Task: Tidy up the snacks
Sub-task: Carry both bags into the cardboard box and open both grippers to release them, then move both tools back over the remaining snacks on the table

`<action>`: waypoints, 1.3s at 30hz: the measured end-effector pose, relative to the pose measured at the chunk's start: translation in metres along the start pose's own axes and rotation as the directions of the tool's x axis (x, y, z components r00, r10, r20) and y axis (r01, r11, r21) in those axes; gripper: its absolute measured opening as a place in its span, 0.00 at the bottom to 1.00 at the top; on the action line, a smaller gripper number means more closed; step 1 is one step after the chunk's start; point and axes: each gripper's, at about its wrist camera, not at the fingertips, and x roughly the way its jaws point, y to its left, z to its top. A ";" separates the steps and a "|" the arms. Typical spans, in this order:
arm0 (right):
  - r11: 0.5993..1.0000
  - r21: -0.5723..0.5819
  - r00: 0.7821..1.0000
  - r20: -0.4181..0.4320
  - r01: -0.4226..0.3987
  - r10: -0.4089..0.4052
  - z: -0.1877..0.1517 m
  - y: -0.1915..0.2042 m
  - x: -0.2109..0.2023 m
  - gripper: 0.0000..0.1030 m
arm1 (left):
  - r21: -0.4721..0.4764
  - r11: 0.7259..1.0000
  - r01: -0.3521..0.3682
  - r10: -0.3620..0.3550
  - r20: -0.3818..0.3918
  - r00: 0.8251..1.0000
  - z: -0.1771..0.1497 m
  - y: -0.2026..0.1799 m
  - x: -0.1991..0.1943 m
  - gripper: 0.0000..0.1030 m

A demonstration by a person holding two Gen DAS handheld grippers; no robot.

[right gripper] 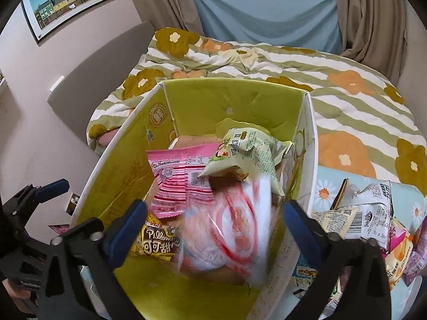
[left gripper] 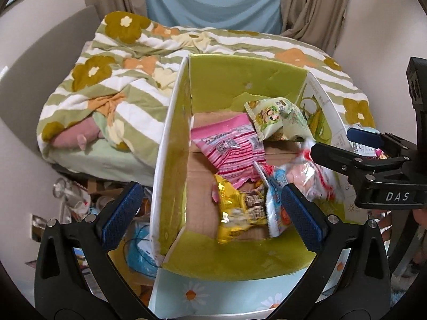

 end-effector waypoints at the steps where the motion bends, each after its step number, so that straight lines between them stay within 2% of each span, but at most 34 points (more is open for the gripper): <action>1: 1.000 0.000 1.000 0.008 -0.003 0.003 -0.001 -0.001 -0.002 1.00 | 0.000 1.000 0.001 -0.001 0.002 1.000 -0.001 -0.001 -0.001 1.00; 6: 1.000 -0.021 0.999 0.033 0.011 -0.010 -0.005 -0.004 -0.010 1.00 | 0.020 1.000 -0.009 0.009 0.010 1.000 -0.001 -0.009 -0.005 1.00; 12: 1.000 0.000 0.999 0.043 -0.025 0.025 -0.003 -0.007 -0.029 1.00 | 0.048 0.999 -0.004 0.002 0.031 1.000 0.005 -0.017 -0.018 1.00; 18: 0.999 0.037 0.995 0.094 0.024 -0.027 0.000 -0.009 -0.065 1.00 | 0.086 0.996 0.019 -0.021 0.032 0.999 0.015 -0.026 -0.031 1.00; 20: 0.997 0.059 0.992 0.115 0.042 -0.049 0.000 -0.012 -0.080 1.00 | 0.103 0.994 0.035 -0.039 0.037 0.999 0.019 -0.031 -0.034 1.00; 23: 0.992 0.102 0.987 0.136 0.073 -0.087 -0.001 -0.023 -0.102 1.00 | 0.123 0.987 0.108 -0.113 0.032 0.993 0.029 -0.045 -0.037 1.00; 26: 0.983 0.151 0.979 0.154 0.109 -0.132 -0.006 -0.038 -0.124 1.00 | 0.159 0.972 0.175 -0.182 0.033 0.983 0.035 -0.069 -0.041 1.00; 28: 0.975 0.179 0.972 0.167 0.133 -0.164 -0.011 -0.049 -0.138 1.00 | 0.193 0.962 0.193 -0.203 0.034 0.979 0.037 -0.088 -0.044 1.00; 35: 0.940 0.278 0.946 0.201 0.195 -0.256 -0.042 -0.107 -0.191 1.00 | 0.281 0.932 0.229 -0.249 0.037 0.968 0.028 -0.160 -0.055 1.00; 39: 0.926 0.308 0.936 0.201 0.219 -0.289 -0.064 -0.144 -0.211 1.00 | 0.276 0.933 0.229 -0.239 0.002 0.971 0.011 -0.204 -0.049 1.00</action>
